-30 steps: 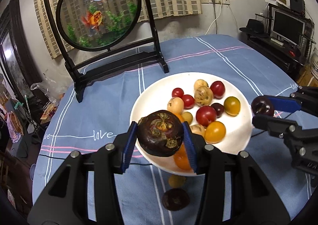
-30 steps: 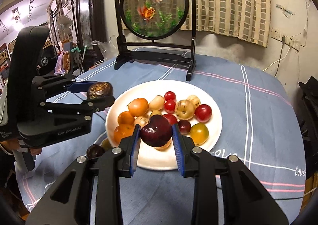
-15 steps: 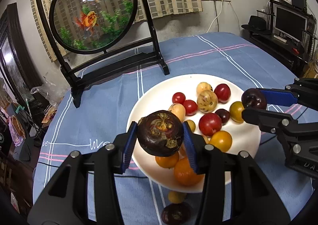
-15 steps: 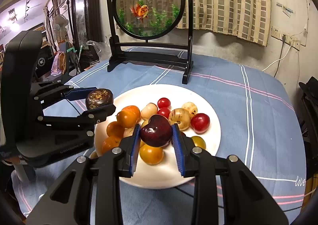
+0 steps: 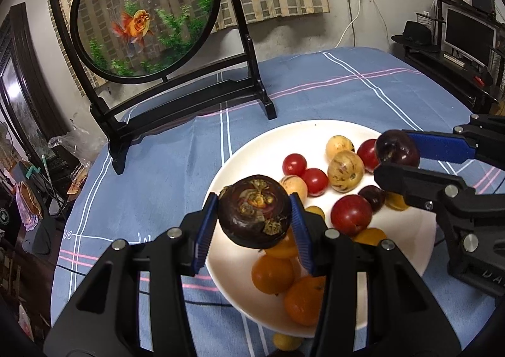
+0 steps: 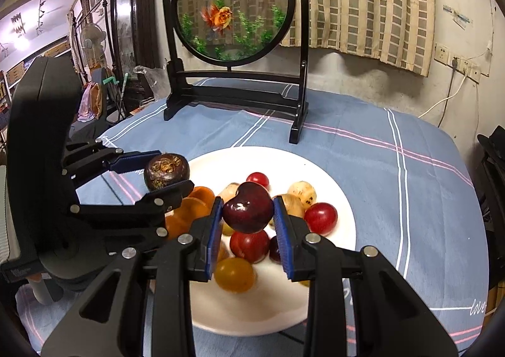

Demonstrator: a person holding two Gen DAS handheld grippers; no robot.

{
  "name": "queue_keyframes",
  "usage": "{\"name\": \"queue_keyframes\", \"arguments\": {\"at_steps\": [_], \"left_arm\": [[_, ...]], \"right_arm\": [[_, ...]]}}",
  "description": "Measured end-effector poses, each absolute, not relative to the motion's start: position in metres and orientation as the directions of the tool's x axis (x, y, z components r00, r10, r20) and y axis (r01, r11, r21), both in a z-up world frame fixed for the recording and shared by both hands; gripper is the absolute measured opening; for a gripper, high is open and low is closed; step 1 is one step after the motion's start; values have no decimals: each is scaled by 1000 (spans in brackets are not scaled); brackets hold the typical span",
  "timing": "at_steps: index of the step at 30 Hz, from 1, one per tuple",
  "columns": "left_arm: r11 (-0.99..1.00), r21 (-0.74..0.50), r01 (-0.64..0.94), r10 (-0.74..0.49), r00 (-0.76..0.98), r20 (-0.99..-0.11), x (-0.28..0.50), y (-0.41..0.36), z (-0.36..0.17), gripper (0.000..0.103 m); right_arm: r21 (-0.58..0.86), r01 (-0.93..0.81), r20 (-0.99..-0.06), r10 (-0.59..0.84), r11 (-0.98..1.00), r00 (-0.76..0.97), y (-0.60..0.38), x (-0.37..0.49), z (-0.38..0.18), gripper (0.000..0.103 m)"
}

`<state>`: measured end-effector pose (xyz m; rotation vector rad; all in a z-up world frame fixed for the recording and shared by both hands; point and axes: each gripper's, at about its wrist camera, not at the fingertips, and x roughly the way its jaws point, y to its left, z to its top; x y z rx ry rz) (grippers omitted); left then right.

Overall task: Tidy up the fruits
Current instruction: 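Open both grippers to release the fruits onto the plate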

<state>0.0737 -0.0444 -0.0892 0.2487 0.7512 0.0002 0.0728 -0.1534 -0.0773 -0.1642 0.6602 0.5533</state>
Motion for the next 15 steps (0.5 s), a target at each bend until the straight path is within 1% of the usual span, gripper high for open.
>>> {"name": "queue_keyframes", "arguments": {"at_steps": [8, 10, 11, 12, 13, 14, 15], "left_arm": [[972, 222, 73, 101, 724, -683, 94, -42, -95, 46], [970, 229, 77, 106, 715, -691, 99, -43, -98, 47], [970, 229, 80, 104, 714, -692, 101, -44, -100, 49], [969, 232, 79, 107, 717, -689, 102, -45, -100, 62], [969, 237, 71, 114, 722, -682, 103, -45, -101, 66], [967, 246, 69, 120, 726, -677, 104, -45, -101, 68], [965, 250, 74, 119, 728, -675, 104, -45, -102, 68]], "right_arm": [[23, -509, -629, 408, 861, 662, -146, 99, -76, 32], [29, -515, -651, 407, 857, 640, -142, 106, -81, 32], [25, -519, -662, 403, 854, 632, -140, 109, -82, 33], [12, -511, -671, 386, 860, 633, -138, 111, -85, 33], [6, -501, -676, 373, 865, 635, -137, 113, -86, 44], [16, -492, -668, 375, 871, 643, -139, 113, -86, 62], [25, -482, -653, 379, 876, 656, -141, 114, -84, 64]]}}
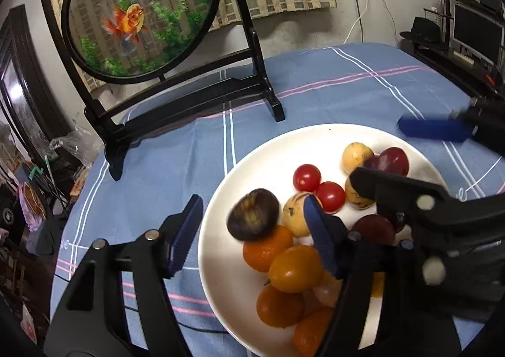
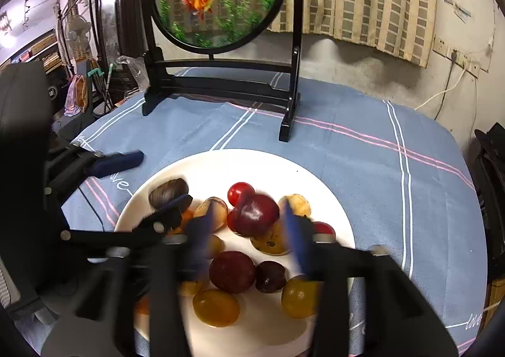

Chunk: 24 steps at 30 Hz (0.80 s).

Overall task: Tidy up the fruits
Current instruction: 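Open both grippers to release the fruits onto the plate, then withdraw both open grippers back toward the last two fruits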

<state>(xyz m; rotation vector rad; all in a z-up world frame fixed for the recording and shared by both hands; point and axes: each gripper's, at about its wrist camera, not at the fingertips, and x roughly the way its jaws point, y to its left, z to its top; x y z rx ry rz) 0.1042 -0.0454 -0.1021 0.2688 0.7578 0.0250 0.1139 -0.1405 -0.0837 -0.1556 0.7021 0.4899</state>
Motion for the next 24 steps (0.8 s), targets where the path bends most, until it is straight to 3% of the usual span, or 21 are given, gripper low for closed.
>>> {"name": "queue_keyframes", "arguments": {"at_steps": [14, 20, 24], "left_arm": [[982, 183, 52, 92, 714, -695, 97, -28, -99, 68], [988, 151, 28, 86, 718, -691, 51, 5, -86, 72], [990, 137, 16, 87, 698, -711, 13, 27, -92, 78]], "right_arm": [[19, -460, -644, 363, 888, 673, -156, 97, -79, 64], [4, -518, -645, 398, 855, 653, -162, 30, -78, 64], [-9, -604, -698, 427, 797, 575, -144, -23, -105, 64]]}}
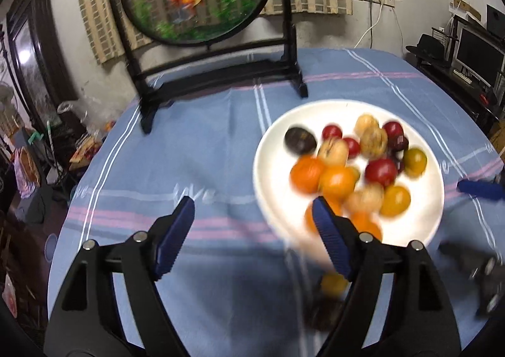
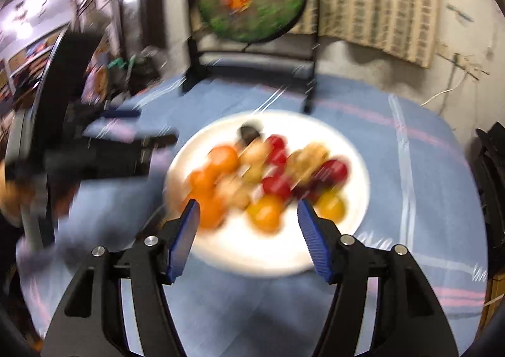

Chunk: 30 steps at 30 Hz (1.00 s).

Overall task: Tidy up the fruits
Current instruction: 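Withdraw both open grippers back toward the last two fruits, then grasp a small yellow-green fruit with the left gripper while the right grasps a dark purple fruit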

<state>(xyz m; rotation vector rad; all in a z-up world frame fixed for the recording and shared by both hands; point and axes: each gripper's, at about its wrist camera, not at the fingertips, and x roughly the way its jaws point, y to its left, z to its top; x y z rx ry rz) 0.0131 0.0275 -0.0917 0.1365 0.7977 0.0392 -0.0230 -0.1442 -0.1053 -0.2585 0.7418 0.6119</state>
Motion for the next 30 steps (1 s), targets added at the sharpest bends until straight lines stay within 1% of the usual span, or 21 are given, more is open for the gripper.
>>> {"name": "queue_keyframes", "arguments": {"at_steps": [3, 6, 11, 17, 18, 19, 20, 21, 26, 30], "left_arm": [[990, 142, 12, 96, 682, -725, -6, 39, -98, 78], [991, 131, -2, 99, 665, -740, -23, 53, -103, 78], [993, 118, -8, 94, 657, -748, -37, 67, -106, 78], [995, 103, -9, 84, 652, -754, -40, 76, -112, 79], [995, 98, -9, 81, 647, -758, -40, 77, -114, 79], [995, 95, -9, 79, 644, -761, -39, 77, -115, 79], [996, 92, -7, 75, 640, -764, -39, 77, -117, 79], [996, 91, -3, 72, 639, -766, -39, 76, -117, 79], [995, 99, 33, 56, 633, -773, -41, 62, -123, 79], [991, 110, 79, 36, 625, -779, -43, 43, -127, 79]], "right_arm": [[-26, -665, -735, 436, 747, 519, -120, -48, -126, 64], [-30, -682, -761, 426, 731, 490, -96, -55, -143, 64], [3, -668, -790, 412, 744, 455, -72, -44, -161, 65], [33, -649, -797, 412, 760, 442, -54, -31, -172, 65], [9, -650, -799, 396, 760, 452, -50, -32, -174, 64], [-14, -655, -795, 390, 755, 466, -46, -34, -176, 60], [-9, -664, -790, 402, 747, 463, -45, -36, -176, 46], [-4, -662, -788, 405, 750, 464, -47, -36, -174, 43], [29, -660, -763, 443, 750, 471, -70, -44, -162, 43], [26, -649, -760, 437, 761, 482, -97, -52, -155, 43]]}}
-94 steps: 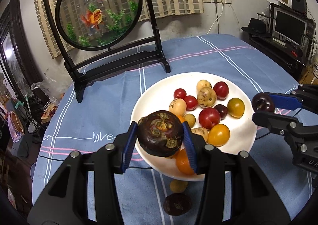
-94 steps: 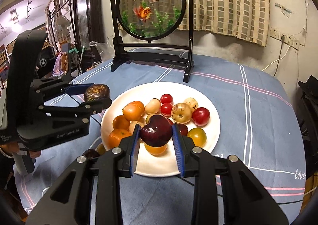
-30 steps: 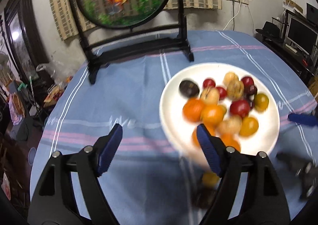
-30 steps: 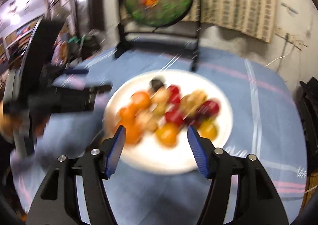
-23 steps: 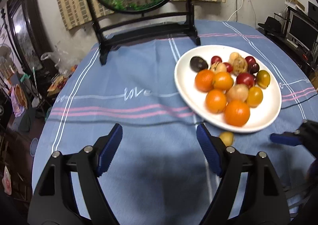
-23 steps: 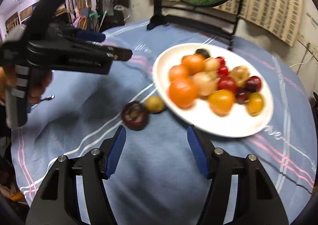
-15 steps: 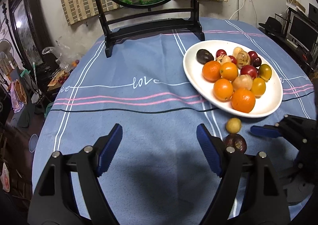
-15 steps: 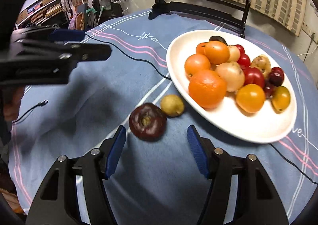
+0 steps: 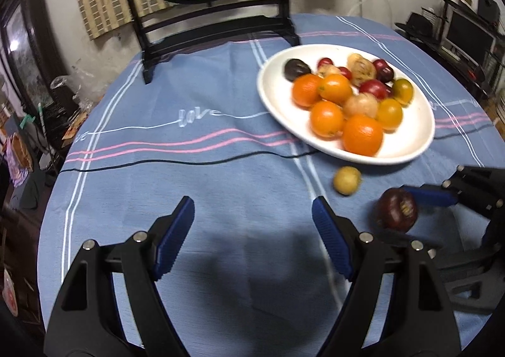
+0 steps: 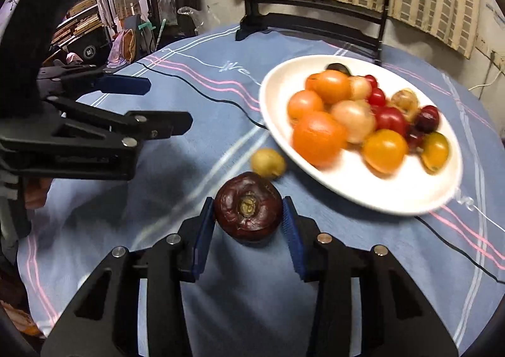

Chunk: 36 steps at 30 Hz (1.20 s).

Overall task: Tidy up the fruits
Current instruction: 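Grasp a small yellow-green fruit with the left gripper while the right grasps a dark purple fruit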

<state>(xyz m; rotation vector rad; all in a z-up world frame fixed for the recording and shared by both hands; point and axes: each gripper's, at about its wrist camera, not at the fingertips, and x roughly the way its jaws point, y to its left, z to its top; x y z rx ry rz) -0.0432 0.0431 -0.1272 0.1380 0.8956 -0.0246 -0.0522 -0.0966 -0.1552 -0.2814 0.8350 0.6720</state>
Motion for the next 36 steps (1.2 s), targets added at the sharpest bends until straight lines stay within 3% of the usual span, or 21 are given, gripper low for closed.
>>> {"name": "queue_keyframes", "arguments": {"at_steps": [19, 20, 22, 24, 36], "left_arm": [[976, 140, 165, 16, 590, -807, -5, -27, -160, 77], [977, 138, 165, 15, 586, -810, -4, -27, -161, 73], [979, 129, 157, 17, 569, -822, 1, -25, -166, 53], [983, 84, 162, -19, 552, -834, 2, -21, -167, 28], [968, 176, 178, 28, 621, -783, -33, -34, -149, 26]], "right_arm": [[81, -578, -763, 423, 812, 489, -161, -47, -163, 43], [83, -576, -763, 424, 813, 488, -161, -46, -164, 43], [89, -573, -764, 425, 814, 486, -163, -44, -165, 43], [91, -573, -765, 425, 815, 484, -164, -43, -166, 43], [89, -582, -761, 433, 808, 483, -161, -51, -163, 43]]}}
